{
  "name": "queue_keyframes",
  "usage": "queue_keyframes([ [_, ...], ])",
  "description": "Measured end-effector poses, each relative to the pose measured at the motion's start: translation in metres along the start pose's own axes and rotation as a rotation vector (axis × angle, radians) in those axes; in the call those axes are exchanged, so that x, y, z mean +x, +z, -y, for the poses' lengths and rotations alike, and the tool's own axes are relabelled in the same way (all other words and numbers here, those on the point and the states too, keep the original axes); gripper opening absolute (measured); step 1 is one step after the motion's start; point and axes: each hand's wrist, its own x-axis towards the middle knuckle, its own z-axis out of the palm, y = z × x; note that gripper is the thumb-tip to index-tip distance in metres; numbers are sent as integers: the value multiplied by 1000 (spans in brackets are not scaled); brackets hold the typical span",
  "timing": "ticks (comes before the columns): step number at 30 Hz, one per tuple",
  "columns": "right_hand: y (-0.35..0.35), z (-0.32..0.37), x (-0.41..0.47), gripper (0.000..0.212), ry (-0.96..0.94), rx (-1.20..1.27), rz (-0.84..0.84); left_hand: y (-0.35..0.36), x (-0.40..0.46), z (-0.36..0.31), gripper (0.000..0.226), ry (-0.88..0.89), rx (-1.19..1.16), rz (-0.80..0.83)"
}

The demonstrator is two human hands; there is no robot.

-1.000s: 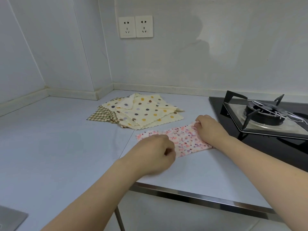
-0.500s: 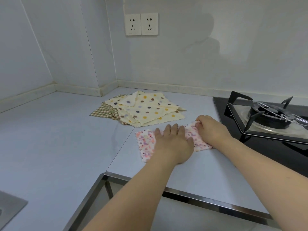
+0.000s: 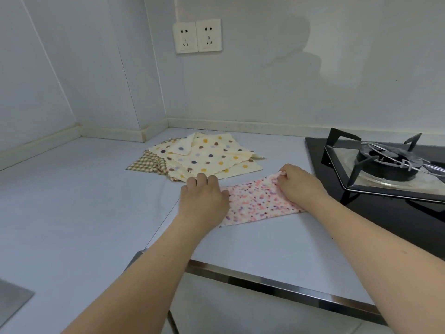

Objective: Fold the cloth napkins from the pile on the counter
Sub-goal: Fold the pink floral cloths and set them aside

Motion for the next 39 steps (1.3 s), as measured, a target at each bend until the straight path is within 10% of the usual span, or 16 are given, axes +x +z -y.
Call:
queue_keyframes([
  [19, -6, -4, 9, 35, 71, 440, 30, -36, 32, 38, 14, -120, -568, 441],
  [39, -7, 3, 17, 37, 88, 138, 68, -18, 16, 53, 30, 104, -409, 115],
])
